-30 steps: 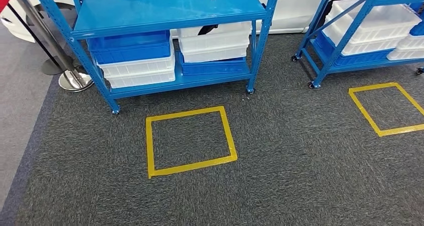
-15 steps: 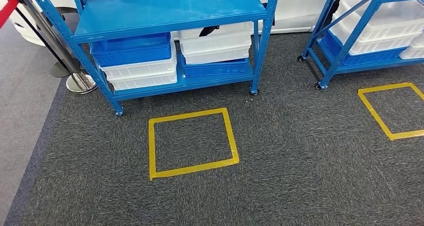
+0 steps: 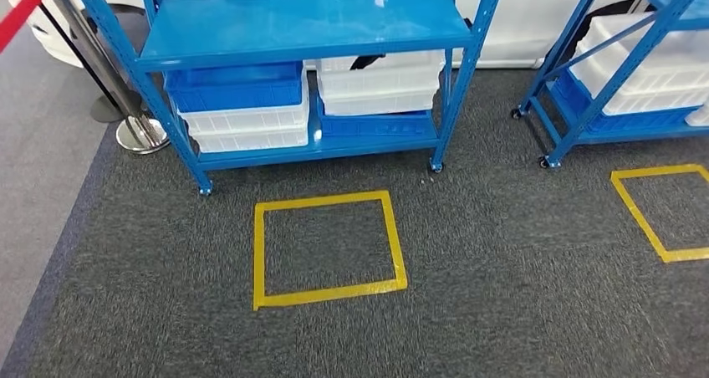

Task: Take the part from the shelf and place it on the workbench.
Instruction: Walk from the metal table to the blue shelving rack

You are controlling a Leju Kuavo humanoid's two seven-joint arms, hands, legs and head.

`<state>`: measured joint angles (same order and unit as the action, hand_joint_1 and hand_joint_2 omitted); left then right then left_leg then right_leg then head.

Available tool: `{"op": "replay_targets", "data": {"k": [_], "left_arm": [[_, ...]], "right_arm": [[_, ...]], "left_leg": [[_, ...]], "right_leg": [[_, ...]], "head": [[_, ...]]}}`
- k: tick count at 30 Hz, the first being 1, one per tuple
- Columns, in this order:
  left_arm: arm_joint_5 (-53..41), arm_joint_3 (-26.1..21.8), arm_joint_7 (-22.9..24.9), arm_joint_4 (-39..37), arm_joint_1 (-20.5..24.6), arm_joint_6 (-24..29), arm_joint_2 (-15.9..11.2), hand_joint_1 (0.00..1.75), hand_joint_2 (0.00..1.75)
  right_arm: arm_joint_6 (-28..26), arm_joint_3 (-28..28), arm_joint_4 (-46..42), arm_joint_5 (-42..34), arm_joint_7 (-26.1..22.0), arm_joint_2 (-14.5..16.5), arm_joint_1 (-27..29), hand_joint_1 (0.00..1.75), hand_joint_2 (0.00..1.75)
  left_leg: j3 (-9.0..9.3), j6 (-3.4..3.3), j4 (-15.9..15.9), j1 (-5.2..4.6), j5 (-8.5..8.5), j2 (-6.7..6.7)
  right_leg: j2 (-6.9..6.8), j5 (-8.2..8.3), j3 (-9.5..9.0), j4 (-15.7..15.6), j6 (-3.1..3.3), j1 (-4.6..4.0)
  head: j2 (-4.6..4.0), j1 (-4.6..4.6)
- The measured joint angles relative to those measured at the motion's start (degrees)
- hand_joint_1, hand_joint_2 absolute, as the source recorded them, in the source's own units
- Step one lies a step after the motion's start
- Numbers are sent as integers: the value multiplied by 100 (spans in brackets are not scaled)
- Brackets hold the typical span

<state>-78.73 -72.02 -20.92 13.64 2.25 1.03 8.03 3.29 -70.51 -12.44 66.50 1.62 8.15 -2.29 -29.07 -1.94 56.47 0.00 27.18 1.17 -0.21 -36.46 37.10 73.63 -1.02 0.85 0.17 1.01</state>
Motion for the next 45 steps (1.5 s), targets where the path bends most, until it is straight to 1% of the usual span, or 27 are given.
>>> {"op": "replay_targets", "data": {"k": [1,3,4,6,9,10,12,14,15,16,17,19,20,21,23,25,27,29,30,31,32,34,36,39,41,43,45], "left_arm": [[1,-1,0,-1,-1,-5,1,0,0],[1,-3,0,-1,-7,-16,11,0,0],[2,-5,-1,-1,-11,-21,16,0,0],[5,-14,-1,-1,-19,-26,26,0,0],[7,-33,-2,-1,-14,-26,26,0,0],[7,-39,-3,-1,-6,-26,25,0,0],[7,-46,-4,-1,15,-26,23,0,0],[7,-52,-3,-1,19,-27,26,0,0],[7,-55,-3,-1,10,-27,28,0,0],[7,-56,-2,-1,1,-27,30,0,0],[7,-58,-2,-1,-6,-26,32,0,0],[7,-65,-2,-1,-18,-25,28,0,0],[8,-71,-2,-1,-22,-25,25,0,0],[8,-76,-2,-1,-25,-24,22,0,0],[8,-84,-1,-1,-31,-21,20,0,0],[7,-86,-1,-1,-32,-18,28,0,0],[7,-89,-1,-1,-13,-17,37,0,0],[8,-91,-1,-1,2,-15,37,0,0],[9,-92,-1,-1,0,-15,37,0,0],[9,-92,-1,-1,-6,-15,38,0,0],[9,-93,0,-1,-14,-18,40,0,0],[9,-94,0,-1,-23,-21,46,0,0],[8,-96,1,-1,-12,-21,50,0,0],[7,-98,3,-1,15,-16,52,0,0],[7,-98,4,-1,23,-14,52,0,0],[7,-98,8,-1,26,-17,52,0,0],[7,-98,15,-1,13,-25,56,0,0]], "right_arm": [[-1,0,0,28,0,0,17,0,0],[-2,-1,0,46,-8,-2,58,0,0],[-2,-4,0,35,-17,-4,72,0,0],[-2,-11,-1,-3,-44,-8,57,0,0],[-2,-15,-2,-27,-66,-6,31,0,0],[-2,-16,-2,-28,-67,-4,35,0,0],[-3,-17,-2,-29,-68,-3,41,0,0],[-4,-17,-2,-29,-68,-4,42,0,0],[-4,-17,-2,-29,-68,-4,44,0,0],[-4,-17,-2,-29,-68,-4,47,0,0],[-4,-17,-2,-29,-68,-4,50,0,0],[-3,-18,-1,-29,-68,0,56,0,0],[-3,-19,1,-29,-68,3,53,0,0],[-3,-19,3,-29,-68,6,49,0,0],[-3,-20,4,-29,-68,9,39,0,0],[-3,-20,4,-29,-68,9,39,0,0],[-4,-20,4,-29,-68,9,27,0,0],[-4,-20,4,-29,-68,8,18,0,0],[-4,-20,4,-29,-68,7,20,0,0],[-4,-20,4,-29,-68,5,28,0,0],[-4,-20,4,-29,-68,2,40,0,0],[-4,-21,5,-29,-68,-3,77,0,0],[-3,-24,5,-29,-68,-7,96,0,0],[-2,-27,4,-29,-68,-7,77,0,0],[-3,-30,4,-29,-68,-7,76,0,0],[-2,-32,4,-29,-68,-7,70,0,0],[1,-33,4,-29,-68,-7,64,0,0]], "left_leg": [[58,17,3,6,44,43],[185,57,4,22,146,101],[241,85,17,21,199,122],[299,164,39,15,295,142],[377,272,143,10,347,121],[315,295,306,13,367,82],[-29,348,929,33,540,-11],[-505,390,1601,46,848,-56],[-667,394,1743,49,930,-63],[-739,383,1690,49,886,-68],[-730,357,1460,46,706,-72],[-618,263,778,17,149,-98],[-576,216,529,-9,-13,-111],[-553,171,389,-34,-112,-122],[-490,106,304,-51,-90,-109],[-315,45,186,-21,-108,-87],[-170,3,102,6,-92,-78],[-113,-12,93,9,-32,-75],[-73,-6,94,11,11,-68],[-16,6,95,17,62,-59],[55,25,96,25,117,-47],[205,82,109,37,243,-28],[276,161,131,32,366,-16],[350,267,181,31,454,-16],[258,312,467,47,497,-38],[-139,359,1141,61,684,-65],[-594,392,1725,67,934,-75]], "right_leg": [[2,136,49,-96,-14,13],[12,695,-80,-740,-12,28],[18,888,-153,-1059,9,19],[32,1042,-217,-1379,89,-10],[32,1006,-314,-1415,224,-7],[23,980,-377,-1430,264,2],[4,915,-474,-1452,323,-1],[2,832,-543,-1453,347,-16],[3,782,-597,-1452,350,-24],[5,731,-662,-1452,350,-31],[5,676,-739,-1452,347,-40],[-2,568,-878,-1452,331,-57],[-3,521,-919,-1453,309,-61],[-4,481,-946,-1462,277,-60],[-4,475,-1010,-1427,196,-57],[-3,460,-1052,-1279,134,-53],[12,280,-801,-831,87,-41],[21,16,-317,-212,44,-22],[20,-45,-122,-37,26,-8],[20,-5,-3,-19,11,5],[19,153,32,-167,3,17],[19,714,-41,-782,0,38],[22,1036,-90,-1207,44,24],[28,1025,-152,-1292,166,9],[18,964,-274,-1333,243,21],[8,890,-389,-1361,297,22],[12,795,-489,-1365,315,9]], "head": [[0,2],[-1,16],[0,23],[-1,32],[-1,27],[-1,5],[0,-40],[0,-65],[0,-66],[0,-70],[0,-73],[-1,-64],[-1,-59],[-1,-60],[-1,-68],[-1,-58],[-1,-32],[-1,-21],[-1,-19],[-1,-17],[-1,-14],[0,-3],[0,5],[-1,3],[-1,-13],[-1,-34],[-1,-43]]}}
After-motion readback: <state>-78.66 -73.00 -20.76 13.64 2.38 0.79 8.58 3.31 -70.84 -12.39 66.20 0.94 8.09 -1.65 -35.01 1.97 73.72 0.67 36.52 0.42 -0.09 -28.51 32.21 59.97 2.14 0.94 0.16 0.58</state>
